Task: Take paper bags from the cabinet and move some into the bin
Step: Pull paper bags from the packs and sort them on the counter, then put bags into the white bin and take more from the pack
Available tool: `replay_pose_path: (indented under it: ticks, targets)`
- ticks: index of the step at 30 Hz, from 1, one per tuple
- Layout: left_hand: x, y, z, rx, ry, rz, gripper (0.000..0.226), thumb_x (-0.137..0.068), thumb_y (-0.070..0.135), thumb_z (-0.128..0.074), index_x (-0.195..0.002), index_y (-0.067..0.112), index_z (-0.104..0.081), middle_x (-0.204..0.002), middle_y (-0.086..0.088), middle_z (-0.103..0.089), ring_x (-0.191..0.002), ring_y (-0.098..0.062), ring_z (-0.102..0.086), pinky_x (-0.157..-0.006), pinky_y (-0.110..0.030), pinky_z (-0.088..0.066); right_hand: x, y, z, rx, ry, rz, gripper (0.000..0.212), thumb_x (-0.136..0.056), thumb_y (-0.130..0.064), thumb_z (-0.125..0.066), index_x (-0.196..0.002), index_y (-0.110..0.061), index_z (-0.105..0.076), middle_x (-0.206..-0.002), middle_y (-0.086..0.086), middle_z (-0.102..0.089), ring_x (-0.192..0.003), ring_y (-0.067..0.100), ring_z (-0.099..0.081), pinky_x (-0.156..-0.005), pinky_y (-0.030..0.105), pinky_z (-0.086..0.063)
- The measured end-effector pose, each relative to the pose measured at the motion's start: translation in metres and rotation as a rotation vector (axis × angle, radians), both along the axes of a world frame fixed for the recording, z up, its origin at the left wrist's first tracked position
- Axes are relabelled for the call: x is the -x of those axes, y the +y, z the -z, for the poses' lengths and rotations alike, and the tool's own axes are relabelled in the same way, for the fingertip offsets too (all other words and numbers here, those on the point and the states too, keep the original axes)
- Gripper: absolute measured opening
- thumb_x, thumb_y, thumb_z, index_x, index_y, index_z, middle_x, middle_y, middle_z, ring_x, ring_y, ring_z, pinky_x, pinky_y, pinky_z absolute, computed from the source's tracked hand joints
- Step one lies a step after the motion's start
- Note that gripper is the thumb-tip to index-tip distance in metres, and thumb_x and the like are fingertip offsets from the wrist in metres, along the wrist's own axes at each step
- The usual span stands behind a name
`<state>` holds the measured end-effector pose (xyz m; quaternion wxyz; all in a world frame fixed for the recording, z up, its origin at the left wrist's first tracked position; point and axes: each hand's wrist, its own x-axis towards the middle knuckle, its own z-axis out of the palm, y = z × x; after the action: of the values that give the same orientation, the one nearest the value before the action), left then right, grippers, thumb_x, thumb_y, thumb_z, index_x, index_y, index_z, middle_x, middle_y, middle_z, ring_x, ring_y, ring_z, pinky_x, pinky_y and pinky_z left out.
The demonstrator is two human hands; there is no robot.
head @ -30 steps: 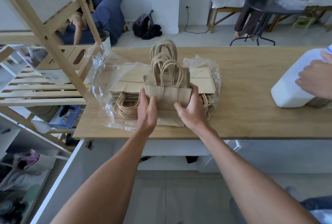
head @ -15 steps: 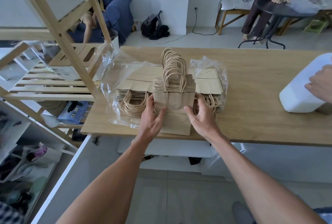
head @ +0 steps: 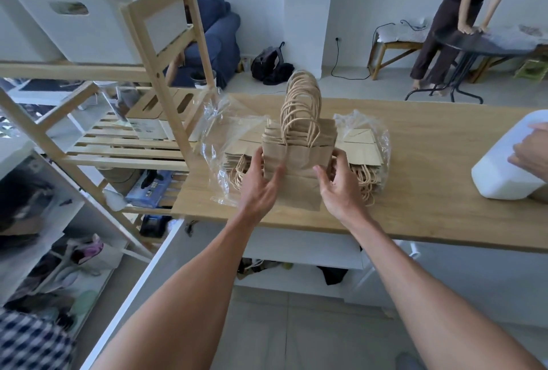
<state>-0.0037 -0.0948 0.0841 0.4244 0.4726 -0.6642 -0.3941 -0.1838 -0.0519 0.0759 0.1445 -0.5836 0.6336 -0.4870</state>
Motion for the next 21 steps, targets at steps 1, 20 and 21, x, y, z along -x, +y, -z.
replay_pose_path:
  ticks: [1,20,21]
  targets:
    - [0.003,0.001,0.003,0.012,-0.01,-0.005,0.041,-0.105,0.026,-0.061,-0.138,0.008,-0.045,-0.106,0.011,-0.065,-0.074,0.02,-0.062,-0.078,-0.023,-0.059,0.001,0.002,0.002,-0.002,0.011,0.009,0.033,-0.103,-0.011,-0.062,-0.13,0.0,-0.049,-0.106,0.007,-0.071,-0.084,0.019,-0.069,-0.072,0.009,-0.053]
    - [-0.014,-0.02,0.026,-0.103,0.086,0.074,0.038,-0.103,0.027,-0.064,-0.137,0.027,-0.047,-0.126,-0.001,-0.067,-0.097,-0.014,-0.072,-0.07,-0.03,-0.063,0.008,-0.002,-0.001,-0.184,-0.219,-0.039,0.026,-0.102,-0.018,-0.064,-0.128,-0.021,-0.063,-0.117,-0.006,-0.073,-0.105,0.009,-0.071,-0.094,0.035,-0.059]
    - [-0.022,-0.025,0.013,-0.091,0.088,0.074,0.037,-0.102,0.03,-0.066,-0.134,0.033,-0.047,-0.124,-0.001,-0.067,-0.097,-0.016,-0.072,-0.073,-0.034,-0.064,0.003,-0.008,-0.013,-0.161,-0.231,-0.04,0.025,-0.102,-0.017,-0.066,-0.126,-0.022,-0.064,-0.115,-0.006,-0.074,-0.104,0.009,-0.072,-0.093,0.035,-0.059]
